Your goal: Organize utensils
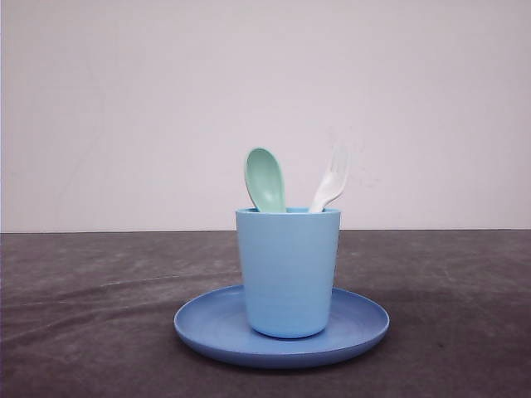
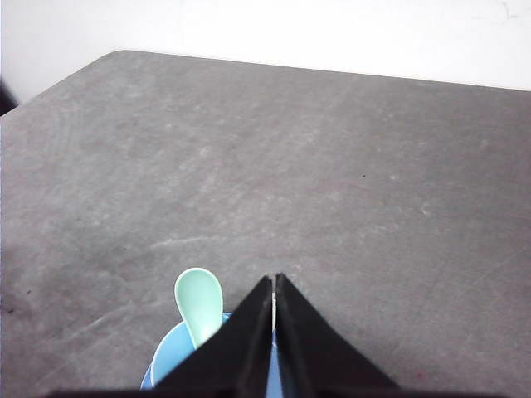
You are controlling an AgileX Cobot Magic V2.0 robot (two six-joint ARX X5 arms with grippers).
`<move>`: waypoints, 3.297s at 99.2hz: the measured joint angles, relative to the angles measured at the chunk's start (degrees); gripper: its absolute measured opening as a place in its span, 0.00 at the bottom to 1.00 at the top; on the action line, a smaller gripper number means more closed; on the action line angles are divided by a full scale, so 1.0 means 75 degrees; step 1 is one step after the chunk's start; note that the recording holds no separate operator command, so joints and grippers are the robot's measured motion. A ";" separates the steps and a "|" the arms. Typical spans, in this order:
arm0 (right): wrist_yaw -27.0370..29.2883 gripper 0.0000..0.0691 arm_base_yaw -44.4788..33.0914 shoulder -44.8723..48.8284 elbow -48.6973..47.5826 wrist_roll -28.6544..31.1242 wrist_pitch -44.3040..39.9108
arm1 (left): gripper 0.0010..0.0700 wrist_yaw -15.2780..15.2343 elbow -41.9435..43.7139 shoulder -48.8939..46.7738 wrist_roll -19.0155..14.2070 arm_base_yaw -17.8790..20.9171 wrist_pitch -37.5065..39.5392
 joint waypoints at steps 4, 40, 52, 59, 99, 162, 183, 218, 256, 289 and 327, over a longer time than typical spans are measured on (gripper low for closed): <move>0.0082 0.01 -0.0017 0.0000 0.0000 -0.0061 0.0003 | 0.02 0.0000 0.0000 0.0000 0.0000 0.0000 0.0000; 0.0254 0.01 -0.2142 -0.0006 -0.0029 -0.1323 0.0580 | 0.02 0.0000 0.0000 0.0000 0.0000 0.0000 0.0000; -0.0723 0.01 -0.3587 -0.0230 -0.0402 -0.1722 0.1032 | 0.02 0.0000 0.0000 0.0000 0.0000 0.0000 0.0000; -0.1253 0.01 -0.4465 -0.0463 -0.0804 -0.1900 0.1428 | 0.02 0.0000 0.0000 0.0000 0.0000 0.0000 0.0000; -0.1915 0.01 -0.6790 -0.2739 -0.4095 -0.2162 0.2573 | 0.02 0.0003 -0.0003 0.0000 0.0000 0.0000 0.0000; -0.2696 0.01 -0.7592 -0.5257 -0.5986 -0.2346 0.2142 | 0.02 0.0003 -0.0003 0.0000 0.0000 0.0000 0.0003; -0.2702 0.01 -0.7592 -0.5272 -0.5986 -0.2398 0.2133 | 0.02 0.0003 -0.0003 0.0000 0.0000 0.0000 0.0003; -0.2699 0.01 -0.7589 -0.5272 -0.5986 -0.2404 0.2183 | 0.02 0.0003 -0.0003 0.0000 0.0000 0.0000 0.0003; -0.2699 0.01 -0.7589 -0.5272 -0.5986 -0.2404 0.2183 | 0.02 0.0003 -0.0003 0.0000 0.0000 0.0000 0.0003; -0.2699 0.01 -0.7589 -0.5272 -0.5986 -0.2404 0.2183 | 0.02 0.0003 -0.0003 0.0000 0.0000 0.0000 0.0003; -0.2699 0.01 -0.7589 -0.5272 -0.5986 -0.2404 0.2183 | 0.02 0.0003 -0.0003 0.0000 0.0000 0.0000 0.0003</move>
